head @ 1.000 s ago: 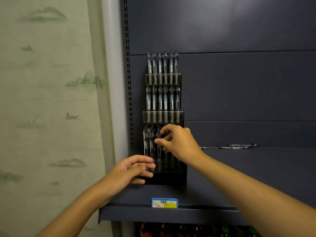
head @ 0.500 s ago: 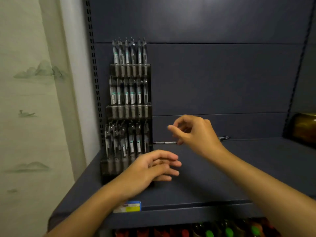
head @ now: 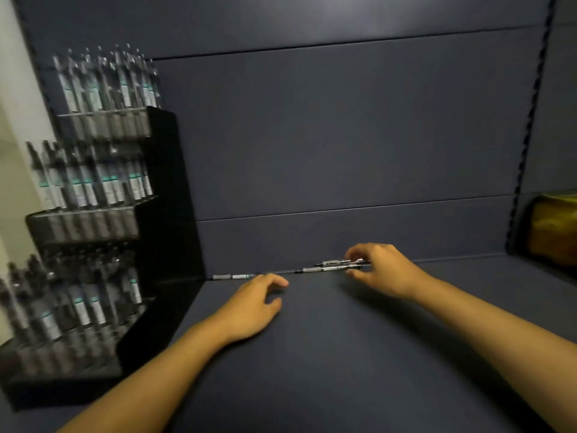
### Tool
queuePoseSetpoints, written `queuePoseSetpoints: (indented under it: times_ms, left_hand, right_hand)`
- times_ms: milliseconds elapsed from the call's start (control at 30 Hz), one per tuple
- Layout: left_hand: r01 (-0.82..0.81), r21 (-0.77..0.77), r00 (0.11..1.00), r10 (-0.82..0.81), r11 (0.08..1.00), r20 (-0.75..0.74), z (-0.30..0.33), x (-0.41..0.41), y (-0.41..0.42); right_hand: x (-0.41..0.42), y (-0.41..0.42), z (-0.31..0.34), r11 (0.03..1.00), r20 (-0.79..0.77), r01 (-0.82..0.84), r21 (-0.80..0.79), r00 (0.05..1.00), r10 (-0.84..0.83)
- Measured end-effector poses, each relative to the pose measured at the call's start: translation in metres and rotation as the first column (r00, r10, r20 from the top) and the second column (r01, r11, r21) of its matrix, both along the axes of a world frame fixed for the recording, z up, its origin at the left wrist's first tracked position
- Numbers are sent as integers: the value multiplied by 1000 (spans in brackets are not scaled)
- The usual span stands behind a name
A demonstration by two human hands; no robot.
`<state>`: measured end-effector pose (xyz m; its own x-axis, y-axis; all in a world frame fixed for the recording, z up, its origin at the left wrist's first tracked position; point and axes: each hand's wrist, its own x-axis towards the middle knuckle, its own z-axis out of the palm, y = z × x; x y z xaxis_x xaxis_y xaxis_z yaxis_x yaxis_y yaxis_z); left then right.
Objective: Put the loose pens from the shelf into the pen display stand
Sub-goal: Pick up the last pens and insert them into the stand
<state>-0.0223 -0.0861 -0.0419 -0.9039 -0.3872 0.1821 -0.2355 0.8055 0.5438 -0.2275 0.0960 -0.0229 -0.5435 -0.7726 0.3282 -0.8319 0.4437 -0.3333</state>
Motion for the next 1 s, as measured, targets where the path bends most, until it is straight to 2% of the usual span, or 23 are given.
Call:
queuePoseSetpoints:
  times_ms: [67, 167, 333, 467, 567, 633, 767, 900, 1000]
  left_hand:
    - [-39, -125, 996, 49, 991, 78, -2, -10, -16]
    - [-181, -218, 980, 196, 959, 48, -4, -24, -42]
    - [-312, -190, 943, 327, 931, 55, -14, -31, -66]
    - [-348, -268, 930, 367, 898, 24, -22, -33, -71]
    - [-314, -304, 947, 321, 900, -28, -22, -32, -71]
    - [-259, -275, 966, 252, 926, -61, -20, -32, -69]
    - [-55, -244, 996, 36, 968, -83, -18, -49, -45]
    - [87, -425, 993, -111, 901, -32, -16, -76, -10]
    - [113, -405, 990, -135, 907, -28, -15, -93, 4]
  right_hand:
    - [-25, -3, -3, 999, -33, -17, 44, 999, 18]
    - [-47, -9, -10, 995, -37, -46, 89, 998, 50]
    - [-64, -17, -28, 998, -103, -33, 61, 994, 39]
    - [-67, -21, -36, 998, -113, -56, 30, 992, 59]
    - [-64, -24, -39, 994, -92, -107, 5, 990, 107]
    - [-63, -26, -42, 989, -73, -148, -10, 986, 147]
    - [-64, -29, -43, 978, -72, -208, -1, 976, 207]
    - [-61, -28, -43, 971, -53, -239, 3, 970, 239]
    - [-58, -25, -41, 971, -33, -238, 22, 970, 239]
